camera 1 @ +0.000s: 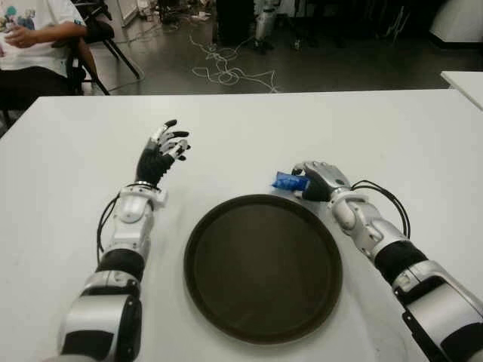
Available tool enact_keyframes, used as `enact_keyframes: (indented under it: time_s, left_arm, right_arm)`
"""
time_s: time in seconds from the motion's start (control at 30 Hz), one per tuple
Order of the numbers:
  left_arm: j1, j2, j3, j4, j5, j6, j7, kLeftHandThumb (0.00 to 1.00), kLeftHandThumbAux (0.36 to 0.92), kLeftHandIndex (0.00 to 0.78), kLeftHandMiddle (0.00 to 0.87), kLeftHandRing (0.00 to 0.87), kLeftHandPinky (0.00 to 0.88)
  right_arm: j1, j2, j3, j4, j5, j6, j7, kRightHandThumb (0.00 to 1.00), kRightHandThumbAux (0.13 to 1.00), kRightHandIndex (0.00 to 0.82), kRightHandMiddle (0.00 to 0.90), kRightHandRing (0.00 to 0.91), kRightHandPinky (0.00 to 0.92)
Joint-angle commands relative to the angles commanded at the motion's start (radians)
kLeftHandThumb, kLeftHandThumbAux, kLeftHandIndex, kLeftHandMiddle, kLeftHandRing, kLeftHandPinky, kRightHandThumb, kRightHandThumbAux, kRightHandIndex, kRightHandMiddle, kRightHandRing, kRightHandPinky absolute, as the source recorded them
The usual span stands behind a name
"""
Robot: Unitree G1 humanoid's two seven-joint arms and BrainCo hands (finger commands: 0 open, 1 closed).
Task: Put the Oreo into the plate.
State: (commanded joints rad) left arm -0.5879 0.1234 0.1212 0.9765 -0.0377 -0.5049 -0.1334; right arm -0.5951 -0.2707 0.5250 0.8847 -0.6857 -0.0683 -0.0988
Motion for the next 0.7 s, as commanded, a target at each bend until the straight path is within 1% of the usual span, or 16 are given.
enact_keyframes:
  time_s: [0.17,0.43,0.7]
  left_arm:
    - [0.005,0.002,-0.003,-0.007,0.002,-0.004,-0.001,0.264,0.613,0.135,0.277,0.325,0.404]
    - [0.009,0.002,-0.007,-0.017,0.004,-0.002,-0.004,0.257,0.601,0.132,0.274,0.325,0.410]
    - [0.012,0.000,-0.007,-0.022,0.007,-0.002,0.007,0.259,0.638,0.138,0.276,0.325,0.415]
  right_arm:
    - [0.002,-0.005,0.004,-0.011,-0.002,0.000,0.007,0.677,0.737,0.418,0.458,0.472,0.447]
    - [0.004,-0.008,0.004,-0.013,-0.002,-0.003,-0.001,0.675,0.738,0.418,0.464,0.480,0.451]
    - [0.007,-0.013,0.008,-0.020,-0.009,0.002,-0.002,0.678,0.737,0.418,0.464,0.477,0.435]
